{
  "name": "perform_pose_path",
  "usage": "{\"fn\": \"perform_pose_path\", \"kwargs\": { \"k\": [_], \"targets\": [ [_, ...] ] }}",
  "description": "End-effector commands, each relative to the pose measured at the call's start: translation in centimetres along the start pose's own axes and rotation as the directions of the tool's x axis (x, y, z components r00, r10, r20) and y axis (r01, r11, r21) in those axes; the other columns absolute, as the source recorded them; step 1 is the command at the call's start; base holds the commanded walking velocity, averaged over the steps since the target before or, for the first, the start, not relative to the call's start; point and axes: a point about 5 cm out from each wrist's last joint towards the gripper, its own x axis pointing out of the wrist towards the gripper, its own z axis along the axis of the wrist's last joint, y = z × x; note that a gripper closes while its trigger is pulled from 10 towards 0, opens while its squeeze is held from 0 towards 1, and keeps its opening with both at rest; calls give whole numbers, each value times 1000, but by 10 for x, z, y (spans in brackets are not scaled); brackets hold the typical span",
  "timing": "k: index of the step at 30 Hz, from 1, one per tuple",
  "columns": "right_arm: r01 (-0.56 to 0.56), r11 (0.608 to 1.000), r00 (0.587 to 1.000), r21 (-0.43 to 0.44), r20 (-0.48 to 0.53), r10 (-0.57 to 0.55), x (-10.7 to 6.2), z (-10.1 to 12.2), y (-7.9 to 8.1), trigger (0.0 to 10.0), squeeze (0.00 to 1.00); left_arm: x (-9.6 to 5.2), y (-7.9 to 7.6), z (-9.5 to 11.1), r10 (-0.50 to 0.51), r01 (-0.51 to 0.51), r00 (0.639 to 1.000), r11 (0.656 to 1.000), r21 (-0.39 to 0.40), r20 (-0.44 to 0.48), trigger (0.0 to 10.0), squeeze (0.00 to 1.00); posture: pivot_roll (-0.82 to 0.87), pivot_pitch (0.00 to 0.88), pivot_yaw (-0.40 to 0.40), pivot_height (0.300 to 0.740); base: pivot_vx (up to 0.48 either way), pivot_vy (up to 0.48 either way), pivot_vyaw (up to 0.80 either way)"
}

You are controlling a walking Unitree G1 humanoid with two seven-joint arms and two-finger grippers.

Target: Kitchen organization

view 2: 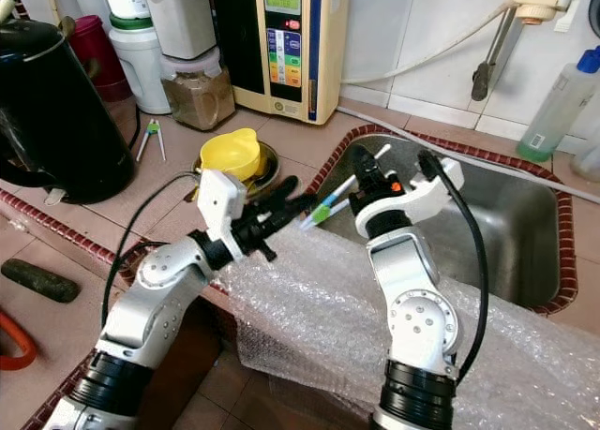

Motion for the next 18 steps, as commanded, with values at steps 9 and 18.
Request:
{"fn": "perform_pose_path", "kwargs": {
  "k": [9,18],
  "targets": [
    [-58,831,996,-553,26,87,28,21,-6,0,0,-8,-6,-18,-65,63,990,998,-21,-124,10000,1000,5,54,35,740,0,0,0],
    [-128,588,991,-799,-75,114,39,23,-39,0,0,-15,-9,-26,-83,83,978,997,-7,-190,10000,1000,20,54,34,740,0,0,0]
  ]
}}
